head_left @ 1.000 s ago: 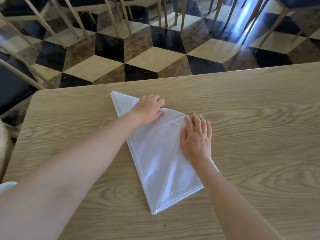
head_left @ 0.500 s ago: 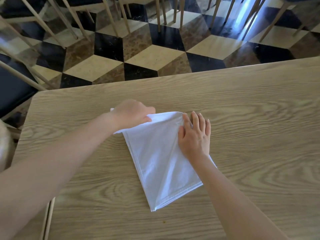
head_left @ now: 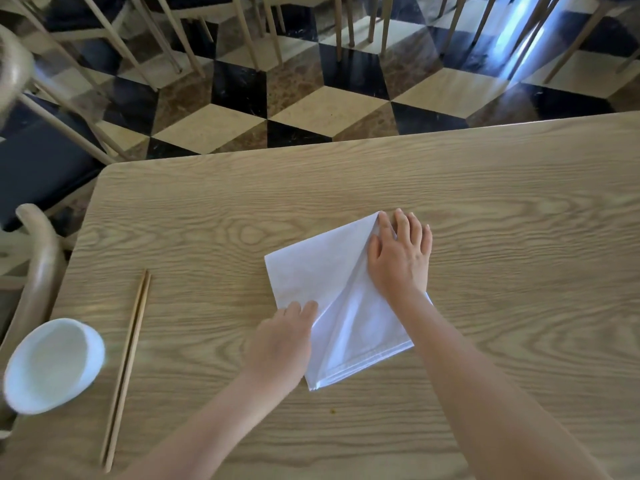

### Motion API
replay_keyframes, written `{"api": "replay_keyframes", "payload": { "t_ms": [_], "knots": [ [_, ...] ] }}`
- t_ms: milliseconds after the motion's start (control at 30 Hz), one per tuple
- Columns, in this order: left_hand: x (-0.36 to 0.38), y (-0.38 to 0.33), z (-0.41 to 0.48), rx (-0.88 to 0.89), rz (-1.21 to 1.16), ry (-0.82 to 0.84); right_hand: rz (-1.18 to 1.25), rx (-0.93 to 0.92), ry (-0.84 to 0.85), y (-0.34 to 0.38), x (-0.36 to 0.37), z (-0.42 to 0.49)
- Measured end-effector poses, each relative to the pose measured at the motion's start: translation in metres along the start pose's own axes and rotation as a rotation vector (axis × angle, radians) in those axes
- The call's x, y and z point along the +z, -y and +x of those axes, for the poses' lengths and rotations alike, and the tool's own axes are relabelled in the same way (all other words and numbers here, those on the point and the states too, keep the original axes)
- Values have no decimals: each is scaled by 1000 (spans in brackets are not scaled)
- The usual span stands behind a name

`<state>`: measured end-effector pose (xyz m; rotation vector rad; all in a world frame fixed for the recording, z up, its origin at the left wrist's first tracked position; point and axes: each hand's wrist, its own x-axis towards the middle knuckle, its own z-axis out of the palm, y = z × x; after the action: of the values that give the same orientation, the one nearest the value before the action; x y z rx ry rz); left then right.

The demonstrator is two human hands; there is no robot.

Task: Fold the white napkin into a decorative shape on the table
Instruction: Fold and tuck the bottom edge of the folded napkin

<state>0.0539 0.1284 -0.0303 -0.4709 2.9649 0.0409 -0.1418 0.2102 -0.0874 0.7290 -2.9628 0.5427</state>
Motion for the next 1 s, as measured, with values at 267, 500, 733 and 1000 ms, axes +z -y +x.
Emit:
{"api": "replay_keyframes", "payload": {
  "t_ms": [267, 500, 733, 1000],
  "knots": [
    [16, 0, -47, -118, -422, -141, 9, -13, 25, -2, -3, 1],
    [24, -12, -65, -114, -544, -233, 67, -21, 24, -4, -6, 1],
    [28, -17, -73, -179, -661, -319, 131, 2, 98, -8, -13, 5],
    [29, -20, -74, -264, -800, -324, 75, -324, 95, 2, -37, -64]
  ]
}}
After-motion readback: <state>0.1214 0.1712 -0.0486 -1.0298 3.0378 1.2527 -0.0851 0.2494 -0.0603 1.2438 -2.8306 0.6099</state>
